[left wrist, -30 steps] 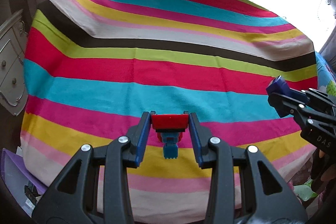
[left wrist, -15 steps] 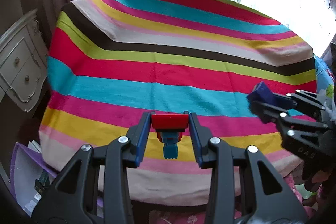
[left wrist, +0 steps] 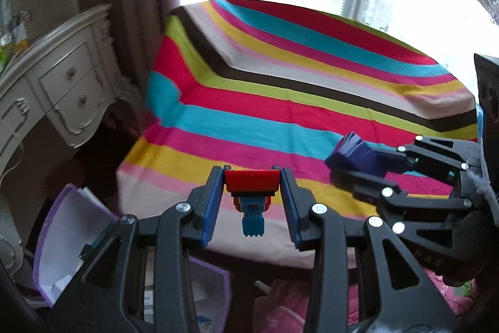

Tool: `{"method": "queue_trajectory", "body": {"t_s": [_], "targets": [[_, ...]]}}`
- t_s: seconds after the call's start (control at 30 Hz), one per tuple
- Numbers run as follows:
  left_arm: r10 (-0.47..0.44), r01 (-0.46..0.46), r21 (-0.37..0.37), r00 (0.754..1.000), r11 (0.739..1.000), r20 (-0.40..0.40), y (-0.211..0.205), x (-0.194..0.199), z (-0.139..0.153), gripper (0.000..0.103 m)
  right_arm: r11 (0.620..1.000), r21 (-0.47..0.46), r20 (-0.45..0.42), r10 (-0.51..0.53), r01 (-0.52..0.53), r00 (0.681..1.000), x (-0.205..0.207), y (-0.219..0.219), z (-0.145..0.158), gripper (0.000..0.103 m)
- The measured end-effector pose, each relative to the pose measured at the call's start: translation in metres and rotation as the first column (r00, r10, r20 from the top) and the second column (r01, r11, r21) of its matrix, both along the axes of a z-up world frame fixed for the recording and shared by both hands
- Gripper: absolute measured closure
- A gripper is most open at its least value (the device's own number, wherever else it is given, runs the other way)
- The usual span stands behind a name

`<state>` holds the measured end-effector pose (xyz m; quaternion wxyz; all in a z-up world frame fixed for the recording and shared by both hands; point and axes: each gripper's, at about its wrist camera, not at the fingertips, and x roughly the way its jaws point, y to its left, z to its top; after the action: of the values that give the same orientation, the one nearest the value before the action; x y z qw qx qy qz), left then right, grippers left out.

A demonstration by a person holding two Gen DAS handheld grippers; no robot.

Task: Organize rigid objects
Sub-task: 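Carry the blue and red toy cars over to the storage box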

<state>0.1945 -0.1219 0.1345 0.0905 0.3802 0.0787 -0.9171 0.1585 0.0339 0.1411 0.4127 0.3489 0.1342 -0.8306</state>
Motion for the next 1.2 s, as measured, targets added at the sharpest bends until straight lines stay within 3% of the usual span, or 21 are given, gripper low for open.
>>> {"method": "queue_trajectory", "body": {"t_s": [0.3,0.6,0.93,1.2], "targets": [[0.119,-0.119,0.007,0.992,0.993,-0.038,-0.040,0.048,0.011,0.062,0.989,0.013,-0.025,0.145,-0.145,0.989,0.035,-0.056,0.009,0.074],[0.245,-0.245,-0.001,0.967,0.969,-0.066,-0.074,0.106,0.020,0.062,0.959,0.031,-0.064,0.282,-0.281,0.957,0.068,-0.097,0.016,0.074],[0.398,-0.396,0.043,0.916,0.917,-0.047,-0.118,0.158,0.001,0.062,0.909,0.067,-0.042,0.414,-0.411,0.909,0.109,-0.146,0.008,0.074],[0.507,-0.506,0.036,0.862,0.862,-0.010,-0.147,0.189,-0.025,0.062,0.855,0.109,0.016,0.508,-0.506,0.861,0.140,-0.187,-0.020,0.074]]}}
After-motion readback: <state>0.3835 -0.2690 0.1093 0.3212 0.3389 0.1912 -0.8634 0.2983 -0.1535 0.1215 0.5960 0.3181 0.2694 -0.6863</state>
